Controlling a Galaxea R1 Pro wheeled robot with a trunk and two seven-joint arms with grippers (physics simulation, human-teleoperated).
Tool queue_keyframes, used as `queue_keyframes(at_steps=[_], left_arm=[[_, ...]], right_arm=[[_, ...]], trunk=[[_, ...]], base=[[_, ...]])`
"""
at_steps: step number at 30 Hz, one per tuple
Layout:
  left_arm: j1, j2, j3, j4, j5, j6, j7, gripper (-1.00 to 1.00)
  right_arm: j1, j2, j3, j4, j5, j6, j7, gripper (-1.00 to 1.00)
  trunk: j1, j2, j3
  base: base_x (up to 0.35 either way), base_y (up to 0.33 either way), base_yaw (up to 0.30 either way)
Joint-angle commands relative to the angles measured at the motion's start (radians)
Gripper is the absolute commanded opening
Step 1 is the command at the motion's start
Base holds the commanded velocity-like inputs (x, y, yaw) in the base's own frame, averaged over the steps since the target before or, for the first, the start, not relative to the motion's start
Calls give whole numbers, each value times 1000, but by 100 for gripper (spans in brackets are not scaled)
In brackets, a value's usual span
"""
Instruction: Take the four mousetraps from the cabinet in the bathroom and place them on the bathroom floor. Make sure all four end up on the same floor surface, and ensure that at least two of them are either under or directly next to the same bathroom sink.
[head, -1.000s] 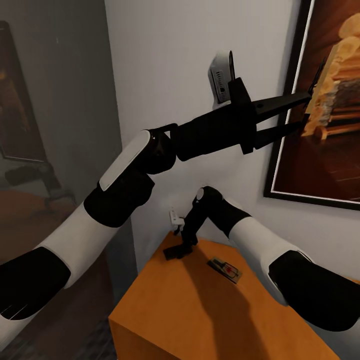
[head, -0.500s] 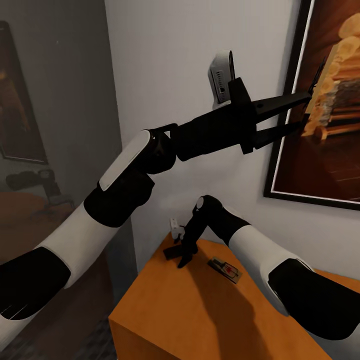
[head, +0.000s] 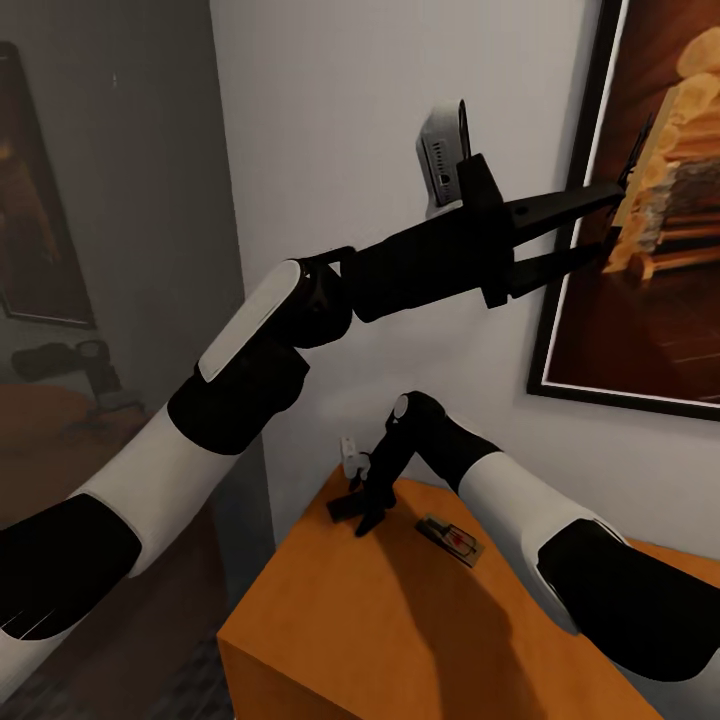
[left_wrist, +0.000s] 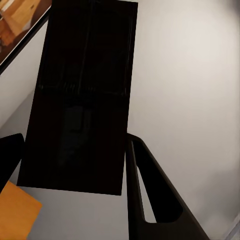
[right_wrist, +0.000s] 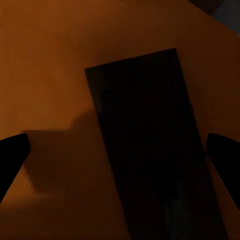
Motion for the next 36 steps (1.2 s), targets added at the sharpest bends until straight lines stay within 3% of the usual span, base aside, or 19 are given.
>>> queue_keyframes(at_steps=[1,21,29,33,36], left_arm=[[-1,0,1,0,8,2,7,-100],[-1,-5,1,0,8,1,7,-100],[-1,-8,1,0,8,1,7,-100],[-1,-8,1,0,8,1,7,-100],[-1,-8,1,0,8,1,7,-100]], right_arm=[[23,0,3,7,2,11,5,-100],[22,-3,6,-21,11,15,13,-100],[22,-3,6,-100,18,24,19,-100],[22,-3,9,-166,20,68,36,-100],[22,-4,10,-271,22,132,79,-100]], trunk=[[0,0,-1],[0,0,-1],[0,0,-1],[0,0,-1],[0,0,-1]], base=[[0,0,0],[0,0,0],[0,0,0],[0,0,0],[0,0,0]])
